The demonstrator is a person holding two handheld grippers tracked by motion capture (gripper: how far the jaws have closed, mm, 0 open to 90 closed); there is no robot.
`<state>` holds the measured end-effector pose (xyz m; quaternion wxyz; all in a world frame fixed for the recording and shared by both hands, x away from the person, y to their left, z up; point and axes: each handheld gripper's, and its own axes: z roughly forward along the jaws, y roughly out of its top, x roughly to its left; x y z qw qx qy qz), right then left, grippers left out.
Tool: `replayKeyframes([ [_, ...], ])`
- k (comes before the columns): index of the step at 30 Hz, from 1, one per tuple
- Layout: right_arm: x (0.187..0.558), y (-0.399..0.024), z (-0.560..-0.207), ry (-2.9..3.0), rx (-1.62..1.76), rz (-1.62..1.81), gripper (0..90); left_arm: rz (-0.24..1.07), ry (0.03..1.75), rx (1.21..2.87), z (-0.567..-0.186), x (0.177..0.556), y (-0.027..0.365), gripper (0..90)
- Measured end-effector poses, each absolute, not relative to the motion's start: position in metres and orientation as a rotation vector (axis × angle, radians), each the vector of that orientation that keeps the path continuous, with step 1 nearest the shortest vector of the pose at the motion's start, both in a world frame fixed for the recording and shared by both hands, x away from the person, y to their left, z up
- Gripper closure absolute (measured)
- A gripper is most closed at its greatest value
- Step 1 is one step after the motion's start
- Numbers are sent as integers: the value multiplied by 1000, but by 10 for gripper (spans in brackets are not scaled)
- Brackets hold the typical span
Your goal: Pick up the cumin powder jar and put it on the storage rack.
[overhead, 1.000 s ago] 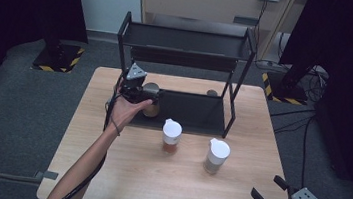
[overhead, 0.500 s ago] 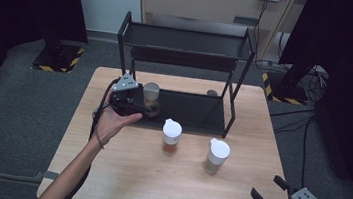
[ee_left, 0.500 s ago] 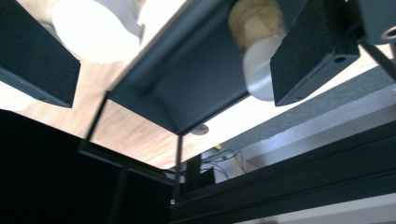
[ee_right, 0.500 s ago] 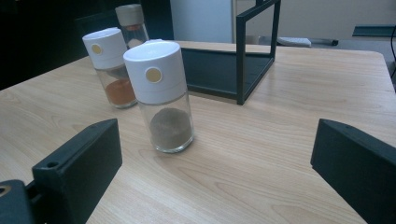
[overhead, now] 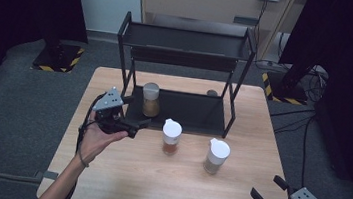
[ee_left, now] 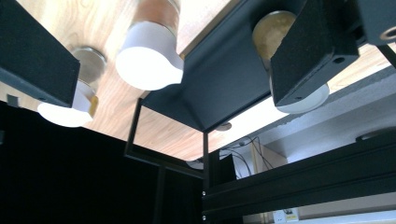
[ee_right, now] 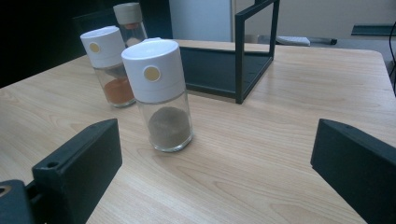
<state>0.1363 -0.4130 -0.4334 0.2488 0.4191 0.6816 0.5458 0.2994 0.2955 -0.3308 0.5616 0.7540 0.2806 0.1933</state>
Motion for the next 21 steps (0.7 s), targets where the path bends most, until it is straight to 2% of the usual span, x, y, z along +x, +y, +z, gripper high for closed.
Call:
replayKeyframes([
  [21, 137, -412, -433, 1855, 1148, 1476, 24, 467, 651, 1744, -383, 245, 334, 11],
])
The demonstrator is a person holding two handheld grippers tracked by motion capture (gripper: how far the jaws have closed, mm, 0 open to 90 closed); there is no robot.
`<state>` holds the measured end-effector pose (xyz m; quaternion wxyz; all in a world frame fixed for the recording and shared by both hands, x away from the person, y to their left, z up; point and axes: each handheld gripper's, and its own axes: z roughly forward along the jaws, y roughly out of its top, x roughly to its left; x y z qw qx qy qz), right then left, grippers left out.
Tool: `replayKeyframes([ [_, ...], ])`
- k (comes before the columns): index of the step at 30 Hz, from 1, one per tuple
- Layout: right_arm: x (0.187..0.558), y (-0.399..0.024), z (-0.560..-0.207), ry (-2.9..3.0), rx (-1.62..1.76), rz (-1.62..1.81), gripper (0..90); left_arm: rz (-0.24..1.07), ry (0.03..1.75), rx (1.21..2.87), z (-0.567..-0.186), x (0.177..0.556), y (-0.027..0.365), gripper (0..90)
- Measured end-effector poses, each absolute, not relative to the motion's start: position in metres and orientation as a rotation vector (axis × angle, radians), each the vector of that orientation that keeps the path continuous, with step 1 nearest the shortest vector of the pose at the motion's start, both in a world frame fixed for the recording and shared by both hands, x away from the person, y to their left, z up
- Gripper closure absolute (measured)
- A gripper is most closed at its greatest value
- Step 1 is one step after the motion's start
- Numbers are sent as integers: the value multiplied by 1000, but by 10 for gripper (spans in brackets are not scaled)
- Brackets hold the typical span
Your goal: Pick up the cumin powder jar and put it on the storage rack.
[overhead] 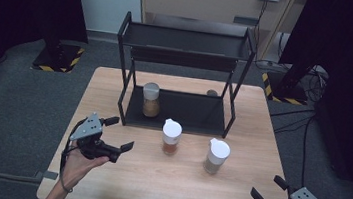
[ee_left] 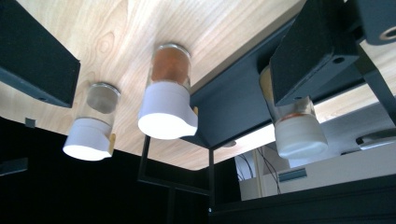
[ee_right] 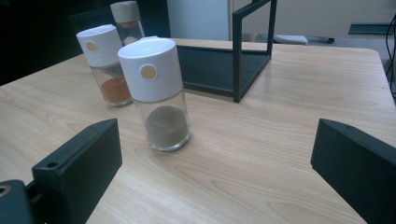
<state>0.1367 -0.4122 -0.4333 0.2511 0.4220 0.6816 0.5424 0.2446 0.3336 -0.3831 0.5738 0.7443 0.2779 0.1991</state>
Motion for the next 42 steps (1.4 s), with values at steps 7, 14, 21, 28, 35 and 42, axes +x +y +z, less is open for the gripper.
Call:
replayKeyframes([
  [7, 137, -412, -433, 1855, 1152, 1474, 24, 460, 653, 1755, -399, 230, 342, 10],
  [14, 137, -412, -433, 1854, 1155, 1473, 24, 466, 673, 1746, -414, 216, 349, 11],
  [21, 137, -412, -433, 1853, 1159, 1470, 24, 475, 692, 1738, -427, 204, 357, 14],
  [28, 138, -412, -433, 1853, 1159, 1469, 24, 473, 716, 1734, -442, 197, 364, 20],
  [35, 138, -412, -433, 1854, 1160, 1466, 24, 473, 729, 1731, -451, 194, 367, 20],
  [42, 137, -412, -433, 1856, 1161, 1466, 25, 481, 744, 1733, -457, 192, 370, 22],
])
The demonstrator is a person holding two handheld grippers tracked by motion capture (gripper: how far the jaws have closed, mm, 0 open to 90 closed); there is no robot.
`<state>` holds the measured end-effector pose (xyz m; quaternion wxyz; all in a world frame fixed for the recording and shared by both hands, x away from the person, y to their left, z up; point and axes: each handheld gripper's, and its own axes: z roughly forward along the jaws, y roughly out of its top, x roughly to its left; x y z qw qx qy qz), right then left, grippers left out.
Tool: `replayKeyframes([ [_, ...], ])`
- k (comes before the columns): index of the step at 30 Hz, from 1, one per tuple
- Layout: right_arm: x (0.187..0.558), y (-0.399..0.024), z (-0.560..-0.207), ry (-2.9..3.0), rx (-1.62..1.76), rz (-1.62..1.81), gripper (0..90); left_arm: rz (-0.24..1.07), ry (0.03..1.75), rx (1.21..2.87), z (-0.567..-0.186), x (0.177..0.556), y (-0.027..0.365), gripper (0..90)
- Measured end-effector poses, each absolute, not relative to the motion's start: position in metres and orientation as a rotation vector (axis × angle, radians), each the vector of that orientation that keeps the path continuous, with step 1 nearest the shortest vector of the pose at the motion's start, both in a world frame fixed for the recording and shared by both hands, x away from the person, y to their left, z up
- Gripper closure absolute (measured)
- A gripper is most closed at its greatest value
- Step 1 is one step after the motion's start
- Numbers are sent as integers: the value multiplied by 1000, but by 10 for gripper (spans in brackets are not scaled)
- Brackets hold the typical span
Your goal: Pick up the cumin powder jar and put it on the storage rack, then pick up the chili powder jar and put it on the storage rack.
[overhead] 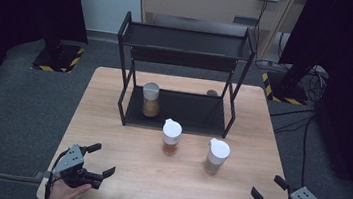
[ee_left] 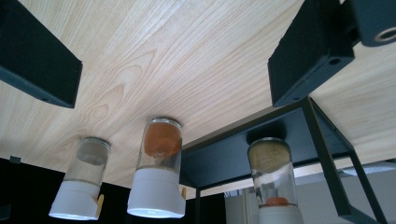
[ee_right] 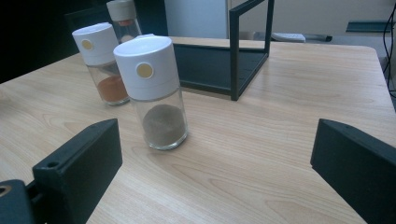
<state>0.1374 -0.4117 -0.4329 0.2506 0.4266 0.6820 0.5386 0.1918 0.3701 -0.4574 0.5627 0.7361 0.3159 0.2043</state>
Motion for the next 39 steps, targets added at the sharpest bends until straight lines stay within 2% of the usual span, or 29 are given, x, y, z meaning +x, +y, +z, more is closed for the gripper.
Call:
replayKeyframes([
  [22, 137, -412, -433, 1858, 1160, 1469, 25, 530, 760, 1727, -463, 187, 373, 19],
  [39, 137, -412, -433, 1856, 1158, 1472, 24, 502, 768, 1714, -465, 189, 376, 24],
])
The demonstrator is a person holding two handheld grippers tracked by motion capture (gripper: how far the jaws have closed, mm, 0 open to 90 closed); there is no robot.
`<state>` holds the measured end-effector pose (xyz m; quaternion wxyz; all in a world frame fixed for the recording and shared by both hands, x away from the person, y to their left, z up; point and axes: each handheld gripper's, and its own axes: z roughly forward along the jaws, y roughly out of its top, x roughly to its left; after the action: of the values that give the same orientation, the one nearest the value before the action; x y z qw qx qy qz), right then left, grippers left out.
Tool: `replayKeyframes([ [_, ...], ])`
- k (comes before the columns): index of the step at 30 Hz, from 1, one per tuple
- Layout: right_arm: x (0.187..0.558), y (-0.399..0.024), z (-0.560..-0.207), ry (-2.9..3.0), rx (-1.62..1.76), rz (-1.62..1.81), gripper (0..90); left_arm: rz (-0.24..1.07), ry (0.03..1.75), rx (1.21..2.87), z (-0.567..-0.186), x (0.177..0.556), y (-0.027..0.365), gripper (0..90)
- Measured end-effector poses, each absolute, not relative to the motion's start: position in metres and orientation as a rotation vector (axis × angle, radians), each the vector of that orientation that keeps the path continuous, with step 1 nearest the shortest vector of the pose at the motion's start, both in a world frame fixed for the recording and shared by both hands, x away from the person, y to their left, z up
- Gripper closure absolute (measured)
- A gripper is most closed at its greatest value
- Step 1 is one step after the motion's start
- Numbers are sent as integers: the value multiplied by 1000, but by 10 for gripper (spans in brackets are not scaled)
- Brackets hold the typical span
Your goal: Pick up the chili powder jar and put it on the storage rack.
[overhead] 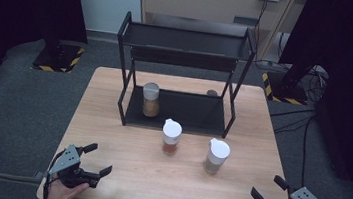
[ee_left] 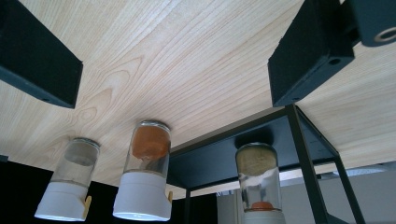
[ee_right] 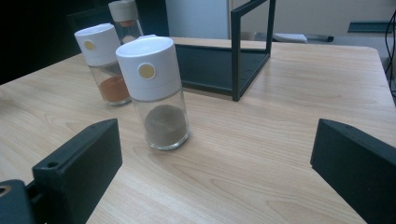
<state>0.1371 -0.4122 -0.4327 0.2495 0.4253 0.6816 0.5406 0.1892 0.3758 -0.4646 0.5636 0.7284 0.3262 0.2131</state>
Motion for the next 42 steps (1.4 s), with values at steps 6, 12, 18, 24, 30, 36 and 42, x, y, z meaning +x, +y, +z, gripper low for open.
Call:
replayKeyframes([
  [6, 137, -411, -432, 1856, 1164, 1465, 22, 501, 763, 1717, -464, 189, 376, 24],
  [12, 140, -409, -431, 1874, 1183, 1449, 17, 500, 762, 1724, -464, 190, 375, 24],
  [18, 141, -409, -429, 1878, 1186, 1443, 18, 505, 764, 1729, -463, 189, 375, 24],
  [24, 142, -408, -423, 1886, 1207, 1440, 19, 503, 764, 1730, -464, 190, 375, 24],
  [30, 142, -406, -416, 1892, 1215, 1409, 22, 502, 766, 1729, -464, 190, 375, 24],
  [36, 143, -404, -403, 1885, 1209, 1398, 26, 499, 766, 1731, -464, 190, 375, 25],
  [42, 147, -400, -389, 1891, 1180, 1392, 27, 498, 769, 1729, -464, 190, 375, 24],
])
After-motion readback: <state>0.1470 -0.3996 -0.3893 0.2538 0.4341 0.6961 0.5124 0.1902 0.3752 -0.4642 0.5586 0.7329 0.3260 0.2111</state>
